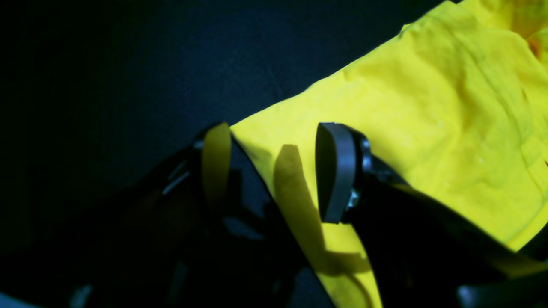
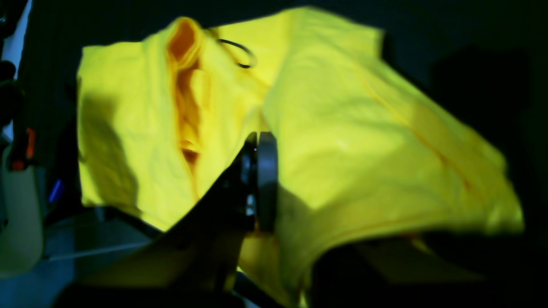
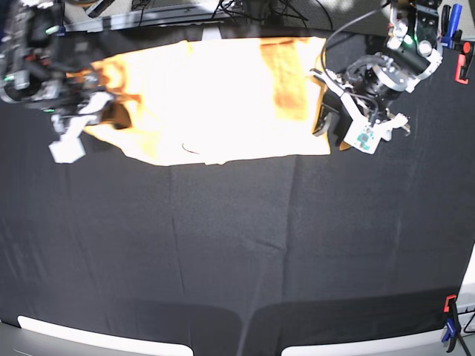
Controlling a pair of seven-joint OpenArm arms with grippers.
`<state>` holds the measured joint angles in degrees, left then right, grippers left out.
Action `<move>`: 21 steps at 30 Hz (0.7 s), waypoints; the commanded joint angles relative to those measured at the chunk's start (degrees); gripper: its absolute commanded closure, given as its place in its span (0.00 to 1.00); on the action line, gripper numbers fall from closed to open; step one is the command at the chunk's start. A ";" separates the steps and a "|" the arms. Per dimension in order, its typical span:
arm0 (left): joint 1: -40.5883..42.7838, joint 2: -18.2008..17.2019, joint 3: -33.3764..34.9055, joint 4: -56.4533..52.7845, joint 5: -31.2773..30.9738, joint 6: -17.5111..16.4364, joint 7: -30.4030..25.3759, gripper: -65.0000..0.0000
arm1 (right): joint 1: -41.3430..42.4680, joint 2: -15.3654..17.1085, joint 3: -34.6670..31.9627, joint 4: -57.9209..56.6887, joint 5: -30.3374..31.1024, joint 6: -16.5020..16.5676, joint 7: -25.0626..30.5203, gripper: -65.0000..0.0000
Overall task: Layout the t-shirt on the table in an organized manner, then fold the t-shirt properly
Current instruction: 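Regrasp the shirt end with the right gripper and lift it, then fold the held end with the right gripper over toward the left gripper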
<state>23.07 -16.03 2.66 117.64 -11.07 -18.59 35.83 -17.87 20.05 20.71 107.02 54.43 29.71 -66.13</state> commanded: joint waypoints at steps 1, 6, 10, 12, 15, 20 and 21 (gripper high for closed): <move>-0.20 -0.35 -0.04 0.94 -0.31 -0.04 -1.62 0.55 | 0.57 -0.52 -1.14 3.41 0.66 -0.68 0.92 1.00; -0.20 -0.35 -0.04 0.94 -0.28 -0.04 -1.60 0.55 | 0.72 -6.60 -11.15 12.15 -8.44 -3.69 2.27 1.00; -0.20 -0.37 -0.04 0.94 -0.26 -0.07 -1.57 0.55 | 1.70 -11.08 -19.45 12.48 -13.92 -5.38 2.86 1.00; -0.20 -0.37 -0.04 0.94 0.33 -0.07 -1.57 0.55 | 2.69 -13.40 -22.84 12.48 -14.62 -5.38 2.97 1.00; -0.17 -0.35 -0.07 0.94 3.58 -0.04 -1.57 0.55 | 4.15 -17.49 -26.80 12.48 -16.83 -5.62 3.85 1.00; -0.04 -1.44 -0.37 0.94 6.95 0.00 -1.16 0.55 | 5.75 -24.09 -30.95 12.44 -21.53 -5.75 4.72 1.00; 0.00 -2.14 -0.48 0.94 7.04 0.00 -1.11 0.55 | 5.81 -25.16 -31.50 12.41 -22.53 -5.75 4.83 1.00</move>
<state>23.18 -17.58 2.59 117.62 -4.08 -18.65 35.90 -12.51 -4.78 -10.61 118.50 30.50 23.90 -63.18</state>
